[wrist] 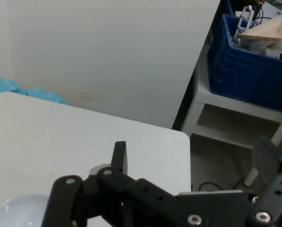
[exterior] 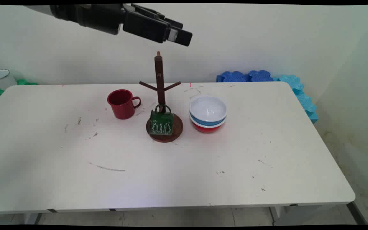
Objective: Pick up the green mug from the rack
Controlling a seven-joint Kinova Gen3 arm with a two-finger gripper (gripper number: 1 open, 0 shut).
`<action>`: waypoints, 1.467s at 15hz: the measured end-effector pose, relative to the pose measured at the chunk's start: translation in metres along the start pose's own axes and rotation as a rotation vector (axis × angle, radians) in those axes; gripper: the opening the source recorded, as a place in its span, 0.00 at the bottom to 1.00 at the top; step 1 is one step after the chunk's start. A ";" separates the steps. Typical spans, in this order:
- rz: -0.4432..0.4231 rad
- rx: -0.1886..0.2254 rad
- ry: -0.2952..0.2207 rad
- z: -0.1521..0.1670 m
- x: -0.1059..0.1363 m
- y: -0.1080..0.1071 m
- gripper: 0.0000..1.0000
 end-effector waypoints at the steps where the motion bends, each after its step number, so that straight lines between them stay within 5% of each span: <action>1: -0.004 0.000 -0.005 0.000 -0.002 -0.001 1.00; 22: -0.072 0.063 -0.193 -0.018 -0.109 -0.017 1.00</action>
